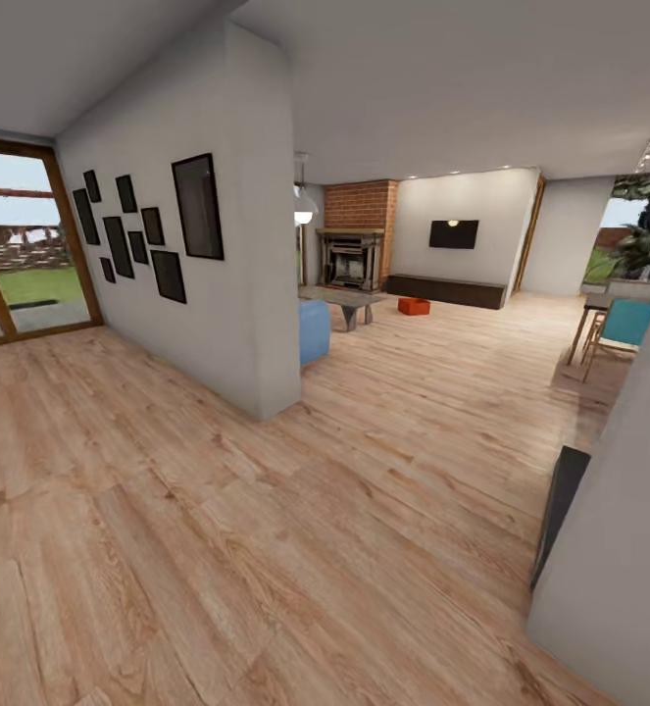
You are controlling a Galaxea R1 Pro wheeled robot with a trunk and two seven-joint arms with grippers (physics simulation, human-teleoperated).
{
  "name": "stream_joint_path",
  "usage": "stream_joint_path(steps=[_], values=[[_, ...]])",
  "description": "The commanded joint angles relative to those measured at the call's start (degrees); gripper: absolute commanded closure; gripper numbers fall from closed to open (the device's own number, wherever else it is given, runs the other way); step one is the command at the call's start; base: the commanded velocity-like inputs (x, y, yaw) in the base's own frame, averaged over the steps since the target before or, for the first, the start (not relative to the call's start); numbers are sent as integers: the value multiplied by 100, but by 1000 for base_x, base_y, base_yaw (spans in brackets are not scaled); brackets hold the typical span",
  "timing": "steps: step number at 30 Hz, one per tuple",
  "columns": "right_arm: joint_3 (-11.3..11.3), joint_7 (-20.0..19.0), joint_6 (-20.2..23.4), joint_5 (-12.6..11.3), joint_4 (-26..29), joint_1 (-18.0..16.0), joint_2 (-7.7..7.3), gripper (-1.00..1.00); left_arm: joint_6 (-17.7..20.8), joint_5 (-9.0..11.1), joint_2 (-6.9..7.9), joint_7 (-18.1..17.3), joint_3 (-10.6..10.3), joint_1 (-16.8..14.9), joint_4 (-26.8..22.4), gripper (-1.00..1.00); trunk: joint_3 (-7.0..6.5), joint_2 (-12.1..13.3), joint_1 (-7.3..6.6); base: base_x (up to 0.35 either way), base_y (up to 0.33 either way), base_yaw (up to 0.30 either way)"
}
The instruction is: Move the two storage containers from the living room to the garage. In the garage, place one container on the floor and stack the other container on top of it (either order is fine).
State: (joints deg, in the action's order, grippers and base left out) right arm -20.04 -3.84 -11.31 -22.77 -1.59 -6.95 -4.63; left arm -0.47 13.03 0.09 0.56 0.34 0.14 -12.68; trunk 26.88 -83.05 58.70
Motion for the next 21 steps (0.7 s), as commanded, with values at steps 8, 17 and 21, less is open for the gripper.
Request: stream_joint_path(steps=[8, 17, 21], values=[[-39, -38, -29, -61, -17, -8, -8, -100, -5, 33, 0, 6, 0, 2, -7, -100, 5, -3, 3, 323, 0, -288], [-43, -38, -29, -53, -17, -8, -12, -100, -6, 33, 0, 6, 1, 1, -15, -100, 5, -3, 3, 323, 0, -246], [-79, -38, -30, -40, -17, -8, -15, -100, -6, 33, 0, 6, 0, 2, -15, -100, 5, -3, 3, 323, 0, -38]])
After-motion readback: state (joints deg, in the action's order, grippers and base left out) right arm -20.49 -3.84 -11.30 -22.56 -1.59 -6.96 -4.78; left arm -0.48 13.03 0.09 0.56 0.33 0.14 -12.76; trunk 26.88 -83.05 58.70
